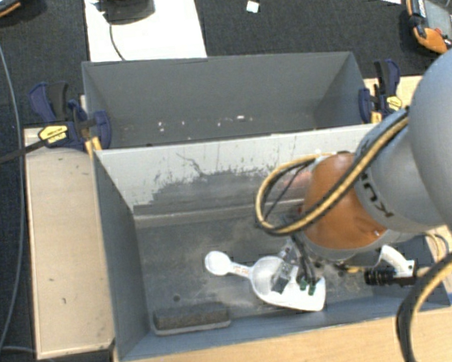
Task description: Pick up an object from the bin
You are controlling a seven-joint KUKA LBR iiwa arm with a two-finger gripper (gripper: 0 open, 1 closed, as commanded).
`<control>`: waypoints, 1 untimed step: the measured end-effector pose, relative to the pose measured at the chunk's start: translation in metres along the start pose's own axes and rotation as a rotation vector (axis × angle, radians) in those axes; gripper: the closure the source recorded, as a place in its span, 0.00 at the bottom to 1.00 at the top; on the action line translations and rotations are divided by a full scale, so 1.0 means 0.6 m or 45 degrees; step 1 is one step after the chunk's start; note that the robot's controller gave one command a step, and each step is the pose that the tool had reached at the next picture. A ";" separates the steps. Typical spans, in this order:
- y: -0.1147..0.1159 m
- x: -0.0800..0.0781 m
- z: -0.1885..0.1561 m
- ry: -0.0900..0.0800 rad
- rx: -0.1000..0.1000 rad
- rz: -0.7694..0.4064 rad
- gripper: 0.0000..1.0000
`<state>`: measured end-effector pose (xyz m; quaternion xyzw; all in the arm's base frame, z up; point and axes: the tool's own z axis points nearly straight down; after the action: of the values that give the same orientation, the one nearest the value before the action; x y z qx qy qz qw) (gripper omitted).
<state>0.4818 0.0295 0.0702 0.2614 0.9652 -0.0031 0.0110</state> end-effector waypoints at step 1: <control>-0.001 0.001 -0.039 0.004 0.002 -0.005 1.00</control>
Offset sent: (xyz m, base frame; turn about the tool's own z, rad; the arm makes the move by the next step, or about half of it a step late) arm -0.0016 0.0000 0.0900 -0.0015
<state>0.4806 0.0296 0.0933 0.2595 0.9657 -0.0036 0.0093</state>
